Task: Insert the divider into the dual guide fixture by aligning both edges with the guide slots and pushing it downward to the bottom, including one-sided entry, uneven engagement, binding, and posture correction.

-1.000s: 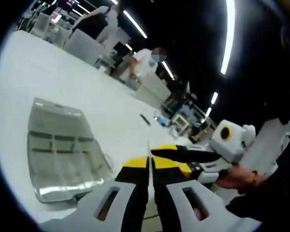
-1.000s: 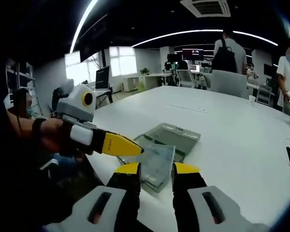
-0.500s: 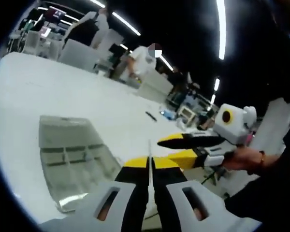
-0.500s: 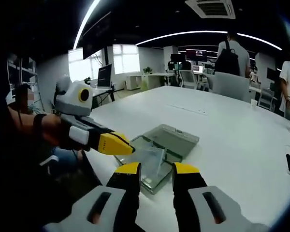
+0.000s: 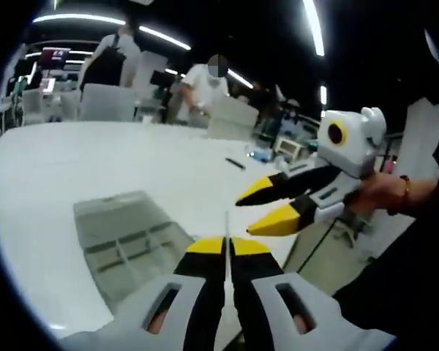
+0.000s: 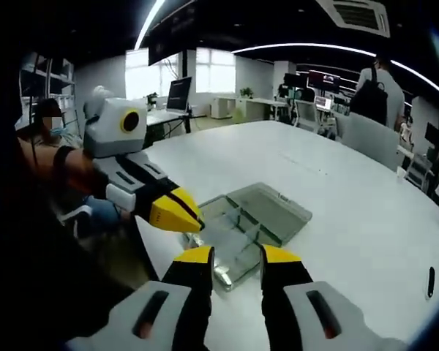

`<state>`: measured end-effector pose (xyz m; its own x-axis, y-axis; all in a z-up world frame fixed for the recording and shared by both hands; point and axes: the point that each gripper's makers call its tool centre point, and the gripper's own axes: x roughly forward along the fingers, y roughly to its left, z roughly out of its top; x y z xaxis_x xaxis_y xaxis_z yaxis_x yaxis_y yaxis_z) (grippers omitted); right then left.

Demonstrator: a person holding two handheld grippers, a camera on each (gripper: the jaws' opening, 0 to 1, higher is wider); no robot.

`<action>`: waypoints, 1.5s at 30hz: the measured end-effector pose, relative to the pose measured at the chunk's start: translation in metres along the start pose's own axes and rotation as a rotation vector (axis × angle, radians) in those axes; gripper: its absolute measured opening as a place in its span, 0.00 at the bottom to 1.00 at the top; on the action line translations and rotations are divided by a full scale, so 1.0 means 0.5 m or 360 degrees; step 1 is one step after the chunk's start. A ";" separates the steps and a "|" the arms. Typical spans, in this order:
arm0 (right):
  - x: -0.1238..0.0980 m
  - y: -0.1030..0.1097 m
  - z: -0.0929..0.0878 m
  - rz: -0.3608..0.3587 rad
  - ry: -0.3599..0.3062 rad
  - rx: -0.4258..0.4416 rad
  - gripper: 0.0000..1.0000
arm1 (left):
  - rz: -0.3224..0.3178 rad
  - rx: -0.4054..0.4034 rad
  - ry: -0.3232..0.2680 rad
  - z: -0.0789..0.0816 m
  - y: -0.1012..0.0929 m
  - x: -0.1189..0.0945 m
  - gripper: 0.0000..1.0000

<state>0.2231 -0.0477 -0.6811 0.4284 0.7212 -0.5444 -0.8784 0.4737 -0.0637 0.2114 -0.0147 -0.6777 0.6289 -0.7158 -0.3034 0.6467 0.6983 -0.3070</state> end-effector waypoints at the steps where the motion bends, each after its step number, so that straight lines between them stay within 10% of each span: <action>1: 0.003 0.001 0.002 0.0013 0.0003 0.0002 0.21 | 0.0009 0.0005 0.0000 0.000 0.002 -0.003 0.00; 34: 0.036 0.091 -0.002 0.0398 0.0155 -0.0553 0.10 | -0.0054 0.0409 0.0130 -0.027 -0.038 -0.029 0.00; 45: 0.024 0.099 -0.018 0.0440 0.0220 -0.0514 0.00 | -0.0077 0.0496 0.0115 -0.021 -0.044 -0.030 0.01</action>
<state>0.1828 -0.0202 -0.6981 0.1553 0.7136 -0.6831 -0.9864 0.0747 -0.1463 0.1833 -0.0192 -0.6761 0.5694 -0.7381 -0.3619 0.7830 0.6211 -0.0348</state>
